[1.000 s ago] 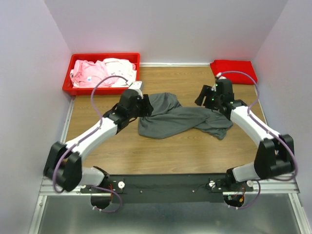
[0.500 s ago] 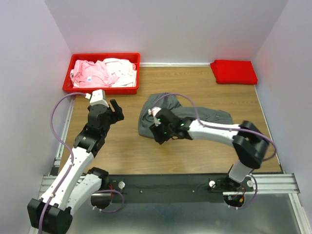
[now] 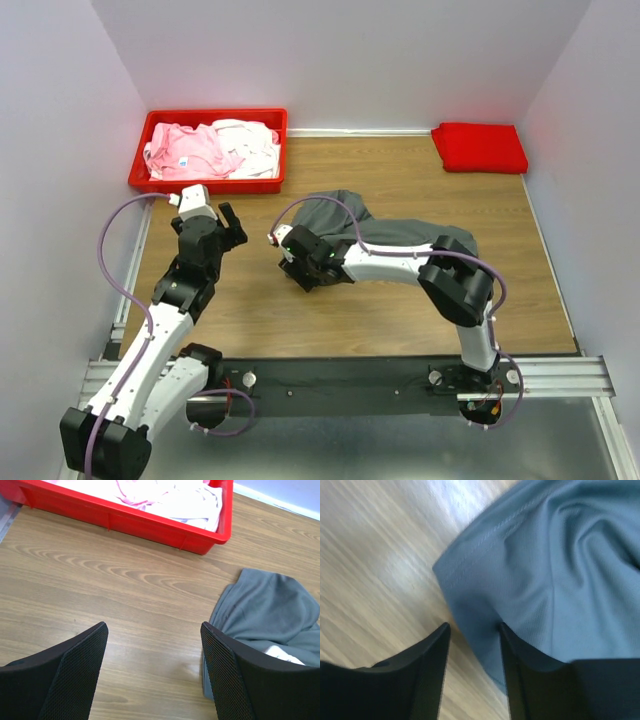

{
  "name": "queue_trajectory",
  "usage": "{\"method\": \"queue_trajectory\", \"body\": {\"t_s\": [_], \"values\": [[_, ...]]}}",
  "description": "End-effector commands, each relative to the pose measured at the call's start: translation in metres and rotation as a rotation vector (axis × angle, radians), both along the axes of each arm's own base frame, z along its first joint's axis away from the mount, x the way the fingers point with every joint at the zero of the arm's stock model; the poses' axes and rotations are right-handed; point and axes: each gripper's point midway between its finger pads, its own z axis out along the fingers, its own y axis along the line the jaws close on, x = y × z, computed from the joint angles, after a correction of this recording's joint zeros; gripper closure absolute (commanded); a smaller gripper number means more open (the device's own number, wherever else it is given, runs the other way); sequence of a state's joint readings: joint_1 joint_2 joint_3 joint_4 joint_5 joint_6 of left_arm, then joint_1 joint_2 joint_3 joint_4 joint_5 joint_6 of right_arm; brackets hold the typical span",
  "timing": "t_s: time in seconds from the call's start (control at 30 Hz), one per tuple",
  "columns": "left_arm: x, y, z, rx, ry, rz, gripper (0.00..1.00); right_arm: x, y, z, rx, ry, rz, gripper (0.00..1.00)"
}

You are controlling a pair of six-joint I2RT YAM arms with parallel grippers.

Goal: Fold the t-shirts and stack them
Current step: Flatten the tshirt out

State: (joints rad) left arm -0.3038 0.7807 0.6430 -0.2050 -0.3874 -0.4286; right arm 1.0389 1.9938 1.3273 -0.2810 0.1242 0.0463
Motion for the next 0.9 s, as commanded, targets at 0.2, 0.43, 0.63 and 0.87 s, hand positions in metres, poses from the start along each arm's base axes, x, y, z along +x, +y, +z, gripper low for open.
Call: {"method": "queue_trajectory", "body": {"t_s": [0.2,0.43,0.63,0.87], "values": [[0.006,0.005,0.000,0.013,-0.010,0.011,0.18,0.019,0.003,0.002,-0.052,-0.087,-0.021,0.96],[0.007,0.000,0.000,0.005,-0.014,-0.020,0.18,0.039,0.004,0.118,0.199,-0.150,-0.101,0.99],[0.007,-0.003,-0.001,0.000,-0.013,-0.033,0.18,0.021,-0.011,0.127,0.390,0.126,-0.074,0.88],[0.008,-0.009,-0.006,-0.011,-0.001,-0.064,0.18,-0.028,-0.002,0.107,0.432,0.341,0.018,0.56]]}}
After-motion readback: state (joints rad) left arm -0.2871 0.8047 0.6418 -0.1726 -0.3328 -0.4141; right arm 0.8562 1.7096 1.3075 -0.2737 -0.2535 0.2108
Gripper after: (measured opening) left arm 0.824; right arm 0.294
